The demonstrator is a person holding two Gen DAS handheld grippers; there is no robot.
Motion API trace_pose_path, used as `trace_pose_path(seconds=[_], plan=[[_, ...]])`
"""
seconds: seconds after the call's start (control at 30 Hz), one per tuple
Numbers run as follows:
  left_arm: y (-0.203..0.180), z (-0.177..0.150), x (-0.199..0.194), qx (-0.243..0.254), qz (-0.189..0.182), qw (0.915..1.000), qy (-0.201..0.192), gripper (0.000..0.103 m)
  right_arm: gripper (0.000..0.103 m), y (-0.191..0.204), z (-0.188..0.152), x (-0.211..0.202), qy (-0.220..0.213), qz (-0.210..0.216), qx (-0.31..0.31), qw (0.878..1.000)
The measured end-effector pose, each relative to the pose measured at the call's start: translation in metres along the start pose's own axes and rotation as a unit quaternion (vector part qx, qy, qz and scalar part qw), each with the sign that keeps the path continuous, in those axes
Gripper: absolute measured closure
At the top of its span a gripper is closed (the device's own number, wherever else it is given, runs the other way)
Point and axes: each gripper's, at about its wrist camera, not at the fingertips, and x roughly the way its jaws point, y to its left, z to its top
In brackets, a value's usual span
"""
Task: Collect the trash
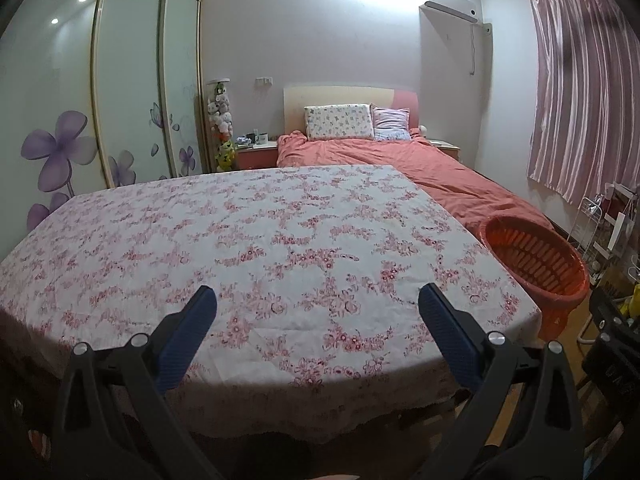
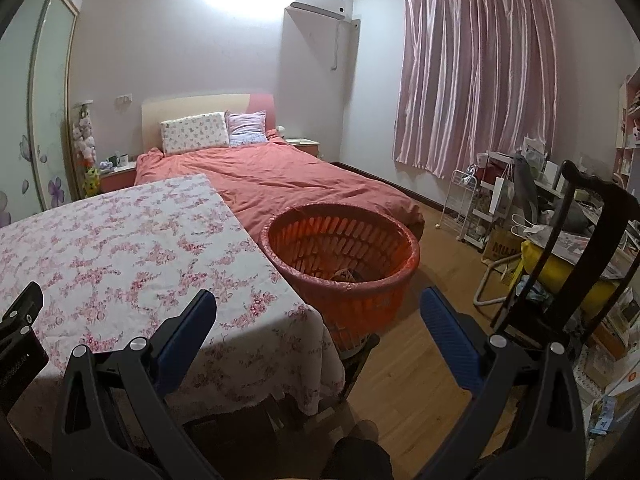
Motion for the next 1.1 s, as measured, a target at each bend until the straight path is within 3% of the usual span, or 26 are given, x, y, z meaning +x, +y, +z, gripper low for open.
trace_pose_path(seconds=[0.4,1.1], plan=[[-0.001,-0.006,0.001,-0.007,-0.005,0.9998,0.015,0.004,0.002,-0.005,-0.003,0.005,0.012,-0.036,0.001,0.999],[-0.011,-0.01,-0.001,-0.004,-0.007,0.9998,0.019,0.004,0.002,-0.011,-0.006,0.009,0.029,-0.025,0.0,0.999]])
